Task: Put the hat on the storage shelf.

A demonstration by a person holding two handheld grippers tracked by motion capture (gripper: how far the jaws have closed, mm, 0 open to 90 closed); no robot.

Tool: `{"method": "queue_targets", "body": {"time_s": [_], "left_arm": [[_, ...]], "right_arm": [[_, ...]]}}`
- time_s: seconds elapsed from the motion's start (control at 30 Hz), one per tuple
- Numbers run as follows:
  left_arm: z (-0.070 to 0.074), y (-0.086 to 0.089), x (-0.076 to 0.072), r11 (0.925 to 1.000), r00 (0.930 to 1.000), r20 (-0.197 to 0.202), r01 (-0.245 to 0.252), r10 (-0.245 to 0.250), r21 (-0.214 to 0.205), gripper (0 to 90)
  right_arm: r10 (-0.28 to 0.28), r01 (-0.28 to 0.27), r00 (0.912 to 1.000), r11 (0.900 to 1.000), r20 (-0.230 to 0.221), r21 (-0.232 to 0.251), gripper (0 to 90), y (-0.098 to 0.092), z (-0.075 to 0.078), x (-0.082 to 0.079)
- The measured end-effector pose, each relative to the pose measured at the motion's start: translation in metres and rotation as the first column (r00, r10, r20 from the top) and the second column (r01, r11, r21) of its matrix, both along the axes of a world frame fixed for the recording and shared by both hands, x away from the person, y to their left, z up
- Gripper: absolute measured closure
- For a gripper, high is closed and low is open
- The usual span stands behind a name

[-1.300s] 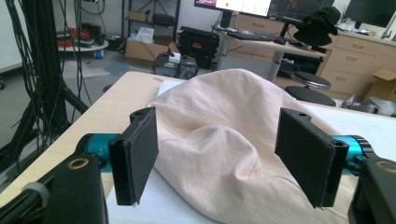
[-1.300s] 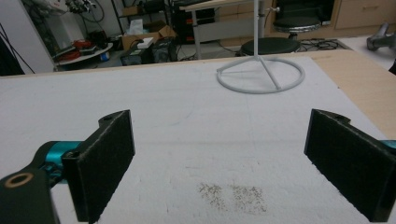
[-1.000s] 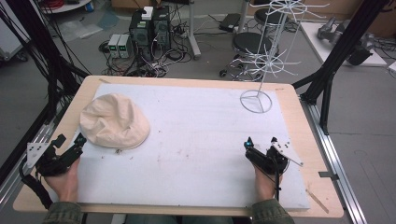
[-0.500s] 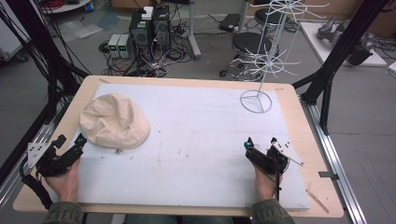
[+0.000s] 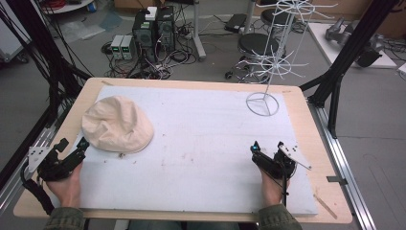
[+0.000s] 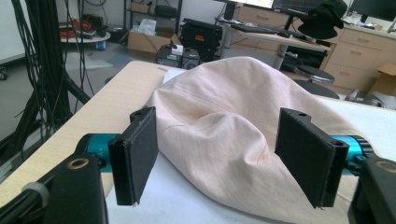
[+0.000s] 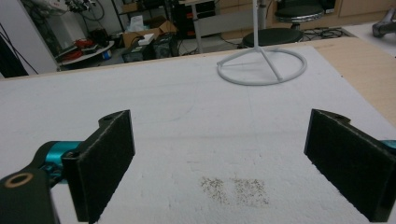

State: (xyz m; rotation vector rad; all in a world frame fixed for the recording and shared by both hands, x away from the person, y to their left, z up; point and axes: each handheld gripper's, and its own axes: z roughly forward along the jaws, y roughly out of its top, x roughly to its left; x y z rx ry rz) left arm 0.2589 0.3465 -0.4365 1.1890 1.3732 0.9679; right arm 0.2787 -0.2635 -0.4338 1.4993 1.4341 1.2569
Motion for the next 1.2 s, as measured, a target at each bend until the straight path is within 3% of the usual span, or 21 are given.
{"method": "queue_targets", "body": {"time_s": [1.2], "left_arm": [[-0.0011, 0.0012, 0.0010, 0.9999, 1.0000, -0.003, -0.005, 0.005, -0.011, 30.1]], "right_arm": [[-0.014, 0.014, 0.9997, 0.9997, -0.018, 0.019, 7.4, -0.0016, -0.0006, 0.0002]]}}
